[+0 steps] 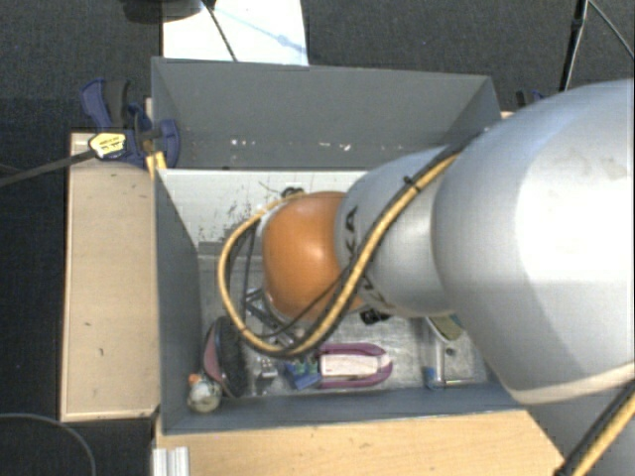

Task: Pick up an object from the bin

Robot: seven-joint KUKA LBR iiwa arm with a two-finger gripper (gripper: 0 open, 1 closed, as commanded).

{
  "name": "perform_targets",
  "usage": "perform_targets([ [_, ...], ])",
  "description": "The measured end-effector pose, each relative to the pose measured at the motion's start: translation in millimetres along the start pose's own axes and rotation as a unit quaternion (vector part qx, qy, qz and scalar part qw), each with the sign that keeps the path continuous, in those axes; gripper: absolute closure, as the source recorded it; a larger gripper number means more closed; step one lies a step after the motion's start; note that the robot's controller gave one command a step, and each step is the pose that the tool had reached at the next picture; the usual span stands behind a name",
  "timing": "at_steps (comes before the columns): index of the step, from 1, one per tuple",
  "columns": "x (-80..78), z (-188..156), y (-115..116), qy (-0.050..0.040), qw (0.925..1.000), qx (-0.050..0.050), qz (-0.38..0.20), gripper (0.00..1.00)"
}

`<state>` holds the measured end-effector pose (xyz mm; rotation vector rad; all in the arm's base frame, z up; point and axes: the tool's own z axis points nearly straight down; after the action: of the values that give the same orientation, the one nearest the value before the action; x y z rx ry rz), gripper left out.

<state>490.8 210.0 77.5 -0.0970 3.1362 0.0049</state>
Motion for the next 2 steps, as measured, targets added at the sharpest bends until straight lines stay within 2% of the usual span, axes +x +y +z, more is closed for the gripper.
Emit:
perform_targets([
  [1,-96.5,-24.2,-10.0,-0.0019,0.9587,0.001,-0.284,0.0],
  [2,-20.6,-27.1,37.1,0.002,0.8655,-0.001,-0.501,0.0],
])
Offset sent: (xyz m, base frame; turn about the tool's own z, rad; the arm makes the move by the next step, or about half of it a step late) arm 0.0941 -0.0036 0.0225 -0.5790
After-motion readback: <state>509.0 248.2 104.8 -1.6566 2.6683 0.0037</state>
